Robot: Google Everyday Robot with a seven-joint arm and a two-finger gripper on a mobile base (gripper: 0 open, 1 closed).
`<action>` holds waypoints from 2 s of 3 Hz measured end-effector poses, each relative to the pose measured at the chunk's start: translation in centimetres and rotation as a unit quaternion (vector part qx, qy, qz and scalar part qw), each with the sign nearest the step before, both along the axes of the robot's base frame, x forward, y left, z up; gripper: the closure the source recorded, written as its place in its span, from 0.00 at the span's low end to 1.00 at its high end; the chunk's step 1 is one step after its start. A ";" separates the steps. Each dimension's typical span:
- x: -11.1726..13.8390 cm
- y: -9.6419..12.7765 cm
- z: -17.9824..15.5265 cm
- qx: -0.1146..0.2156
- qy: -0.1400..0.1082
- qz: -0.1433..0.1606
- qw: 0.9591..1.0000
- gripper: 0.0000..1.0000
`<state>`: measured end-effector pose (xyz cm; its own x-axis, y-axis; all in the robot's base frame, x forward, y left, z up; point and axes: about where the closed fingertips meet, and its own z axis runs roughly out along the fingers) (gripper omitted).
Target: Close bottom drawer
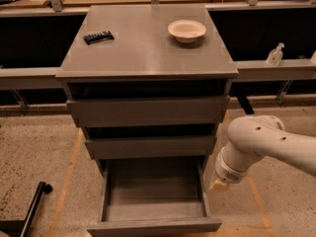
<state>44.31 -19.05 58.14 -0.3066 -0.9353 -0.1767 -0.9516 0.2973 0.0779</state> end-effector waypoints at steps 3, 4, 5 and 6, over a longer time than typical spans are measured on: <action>0.2 0.6 -9.5 0.044 0.031 -0.028 0.998 1.00; -0.5 1.2 -15.3 0.065 0.068 -0.035 0.995 1.00; -0.7 1.3 -15.6 0.066 0.071 -0.035 0.995 1.00; -1.3 1.2 -17.4 0.087 0.070 -0.042 0.993 1.00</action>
Offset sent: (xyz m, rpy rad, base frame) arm 0.0095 0.0118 -0.0985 0.0754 0.0431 -0.0489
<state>43.03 -17.85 40.71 -0.4148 -0.8645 -0.2838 -0.9005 0.3451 0.2646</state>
